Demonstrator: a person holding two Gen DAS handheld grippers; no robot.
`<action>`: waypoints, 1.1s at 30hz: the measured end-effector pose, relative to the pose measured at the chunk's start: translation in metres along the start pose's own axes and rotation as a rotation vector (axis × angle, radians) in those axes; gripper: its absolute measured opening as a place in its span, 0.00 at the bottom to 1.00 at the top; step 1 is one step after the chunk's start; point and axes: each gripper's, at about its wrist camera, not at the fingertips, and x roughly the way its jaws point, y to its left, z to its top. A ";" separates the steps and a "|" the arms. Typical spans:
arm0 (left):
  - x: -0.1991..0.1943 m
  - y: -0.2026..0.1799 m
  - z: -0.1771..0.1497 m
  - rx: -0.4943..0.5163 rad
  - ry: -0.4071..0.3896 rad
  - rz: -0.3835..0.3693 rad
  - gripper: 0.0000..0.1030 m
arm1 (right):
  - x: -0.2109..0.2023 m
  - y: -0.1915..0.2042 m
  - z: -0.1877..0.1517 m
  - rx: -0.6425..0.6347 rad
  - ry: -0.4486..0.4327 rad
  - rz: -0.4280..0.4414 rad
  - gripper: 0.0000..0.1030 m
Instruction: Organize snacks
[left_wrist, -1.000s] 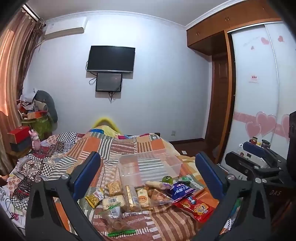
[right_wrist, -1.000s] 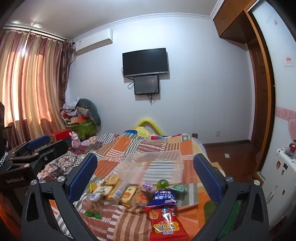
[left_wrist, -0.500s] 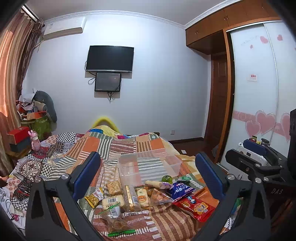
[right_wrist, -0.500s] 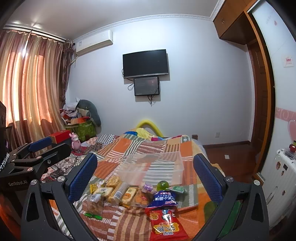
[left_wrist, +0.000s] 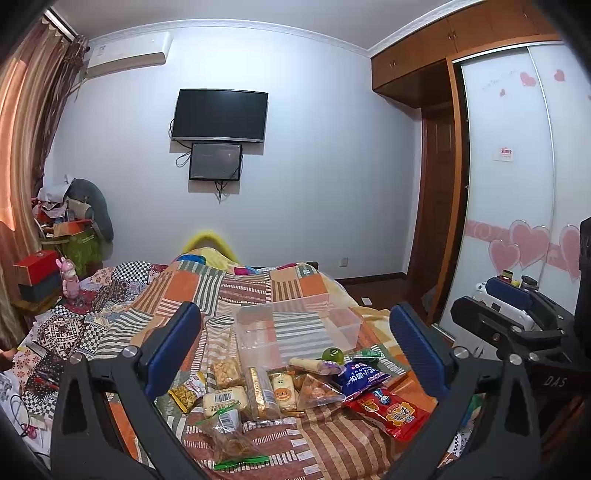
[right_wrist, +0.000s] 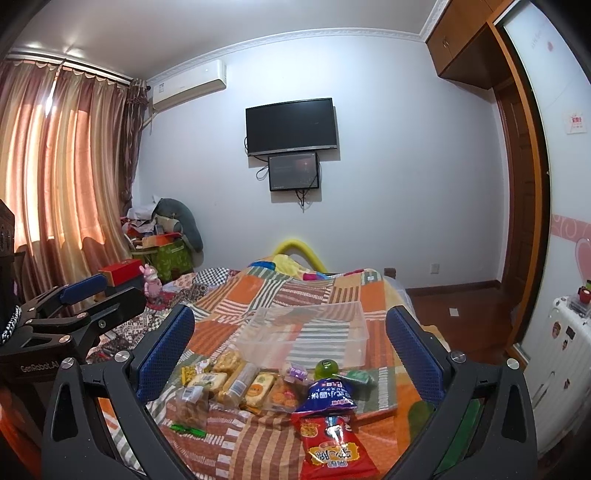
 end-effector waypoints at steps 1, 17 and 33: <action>0.000 0.000 0.000 -0.002 0.002 0.000 1.00 | 0.000 0.000 0.000 0.000 -0.001 0.000 1.00; 0.000 0.000 -0.002 -0.007 0.008 -0.002 1.00 | 0.001 0.000 -0.003 0.008 -0.006 -0.001 1.00; 0.006 0.004 -0.002 -0.024 0.023 0.009 1.00 | 0.003 0.000 -0.006 0.011 0.000 0.002 1.00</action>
